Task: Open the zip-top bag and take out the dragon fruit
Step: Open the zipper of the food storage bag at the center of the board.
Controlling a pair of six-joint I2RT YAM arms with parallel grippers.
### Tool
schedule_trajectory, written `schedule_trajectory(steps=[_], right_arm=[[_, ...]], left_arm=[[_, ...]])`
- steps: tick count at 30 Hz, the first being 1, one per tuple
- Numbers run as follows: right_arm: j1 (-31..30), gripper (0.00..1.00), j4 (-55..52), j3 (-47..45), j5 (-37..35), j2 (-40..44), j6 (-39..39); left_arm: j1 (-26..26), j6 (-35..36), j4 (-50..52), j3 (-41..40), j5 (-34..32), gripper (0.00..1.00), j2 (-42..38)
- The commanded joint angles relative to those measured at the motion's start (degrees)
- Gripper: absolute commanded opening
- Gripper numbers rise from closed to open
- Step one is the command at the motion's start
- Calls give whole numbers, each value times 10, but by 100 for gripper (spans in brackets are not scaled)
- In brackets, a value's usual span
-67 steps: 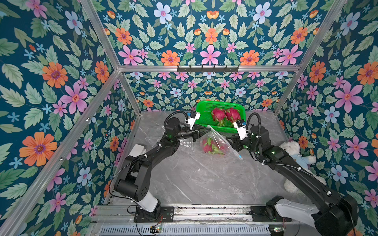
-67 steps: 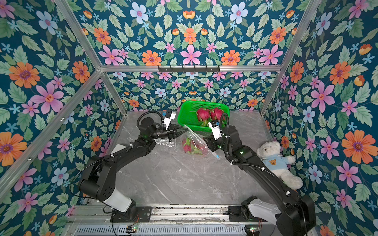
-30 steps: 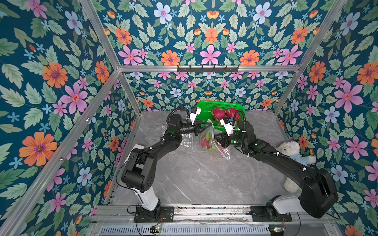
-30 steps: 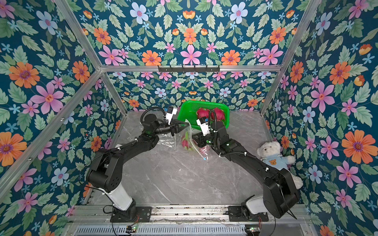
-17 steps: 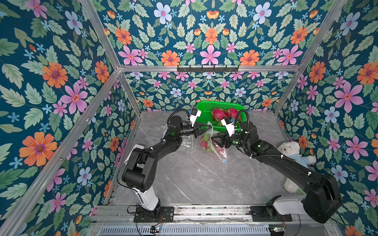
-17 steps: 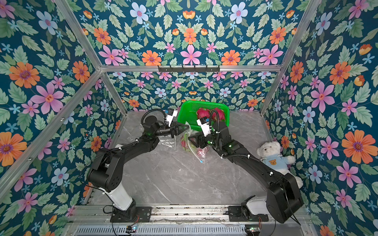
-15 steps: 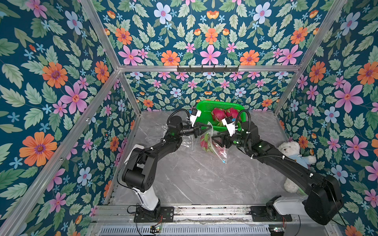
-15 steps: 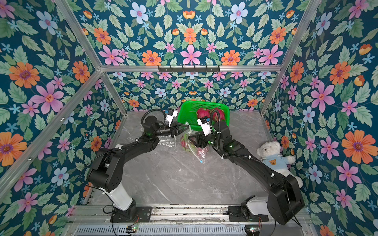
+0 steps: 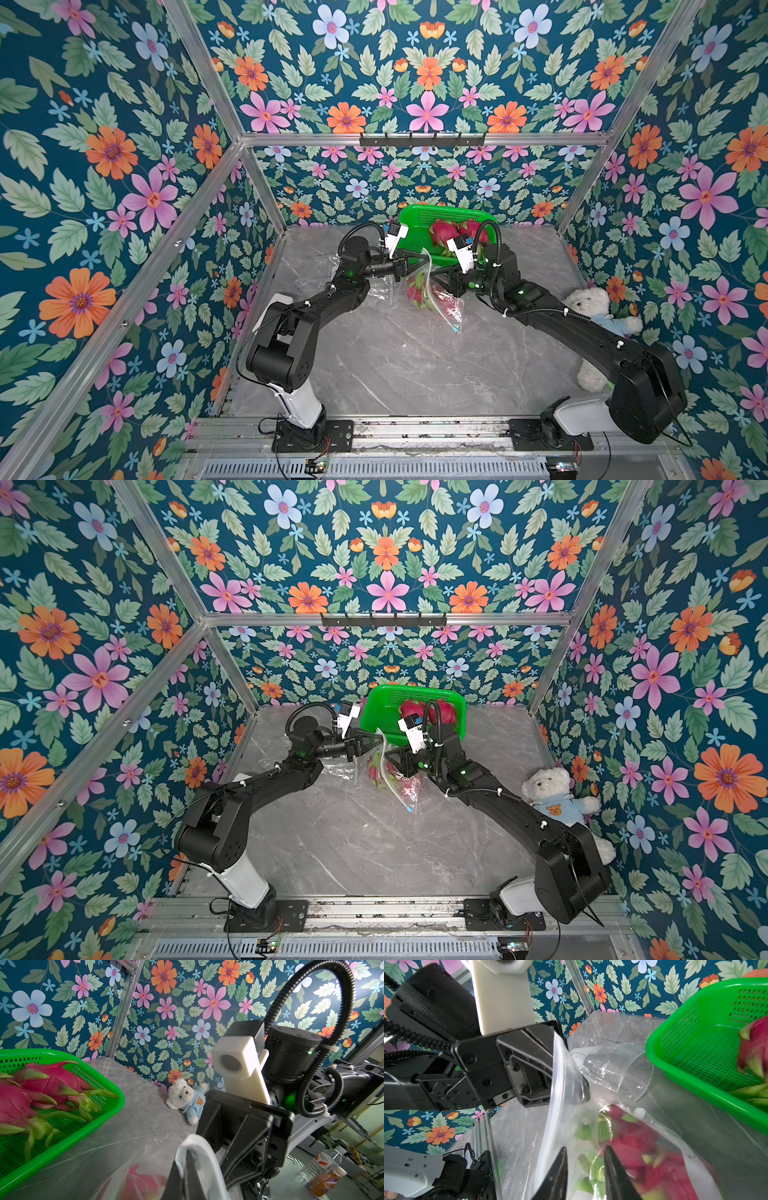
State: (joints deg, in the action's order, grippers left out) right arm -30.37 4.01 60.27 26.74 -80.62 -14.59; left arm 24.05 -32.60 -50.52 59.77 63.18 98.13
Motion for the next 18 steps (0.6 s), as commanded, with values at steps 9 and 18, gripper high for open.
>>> schedule_trajectory(steps=[9, 18], right_arm=[[-3, 56, 43, -27, 39, 32, -34], [-5, 35, 41, -28, 19, 11, -38]], left_arm=[[0, -1, -36, -3, 7, 0, -2], [0, -4, -40, -6, 7, 0, -8]])
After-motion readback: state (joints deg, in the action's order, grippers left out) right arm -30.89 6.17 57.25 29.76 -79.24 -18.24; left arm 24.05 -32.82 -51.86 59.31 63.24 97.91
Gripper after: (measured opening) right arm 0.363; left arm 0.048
